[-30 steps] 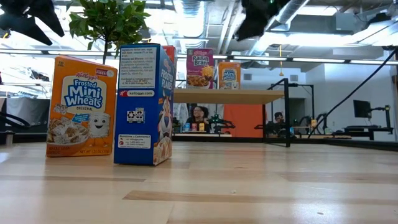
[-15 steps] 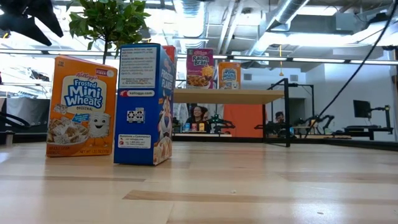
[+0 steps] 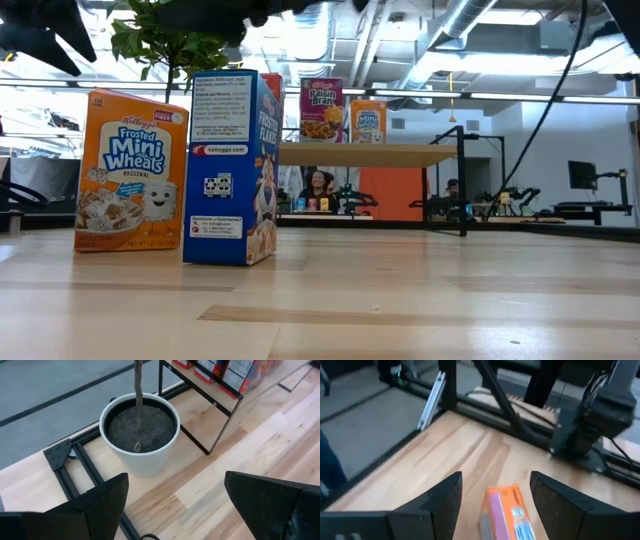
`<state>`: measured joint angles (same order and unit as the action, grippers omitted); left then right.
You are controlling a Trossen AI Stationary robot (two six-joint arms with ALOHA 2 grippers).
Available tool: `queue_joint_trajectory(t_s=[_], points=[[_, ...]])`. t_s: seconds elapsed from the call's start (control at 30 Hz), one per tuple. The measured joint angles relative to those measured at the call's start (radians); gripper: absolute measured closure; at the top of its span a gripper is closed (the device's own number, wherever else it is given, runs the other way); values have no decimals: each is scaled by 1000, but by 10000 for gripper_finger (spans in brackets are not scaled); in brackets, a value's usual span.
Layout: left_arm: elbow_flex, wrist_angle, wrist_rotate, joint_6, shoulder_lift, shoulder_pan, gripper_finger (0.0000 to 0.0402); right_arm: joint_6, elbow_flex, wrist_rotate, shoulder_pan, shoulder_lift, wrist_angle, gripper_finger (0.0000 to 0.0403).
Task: Stack cereal on shelf
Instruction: Put the orange cereal box on the shelf aligned with the other orange cereal box on the shelf
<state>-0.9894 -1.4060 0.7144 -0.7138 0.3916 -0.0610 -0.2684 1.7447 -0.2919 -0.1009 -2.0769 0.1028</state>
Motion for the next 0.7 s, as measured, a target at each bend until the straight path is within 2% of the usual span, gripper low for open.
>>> queue_joint_trajectory(t_s=[0.2,0.4,0.7], points=[[0,-18,2,3,0,0,81,92,24,1,-9,-89,-49,142],[0,-20,-1,-5,0,0,81,27,35,58,4,-85,-34,142],[0,-19,-1,-5,0,0,81,23,32,40,38,-88,62,142]])
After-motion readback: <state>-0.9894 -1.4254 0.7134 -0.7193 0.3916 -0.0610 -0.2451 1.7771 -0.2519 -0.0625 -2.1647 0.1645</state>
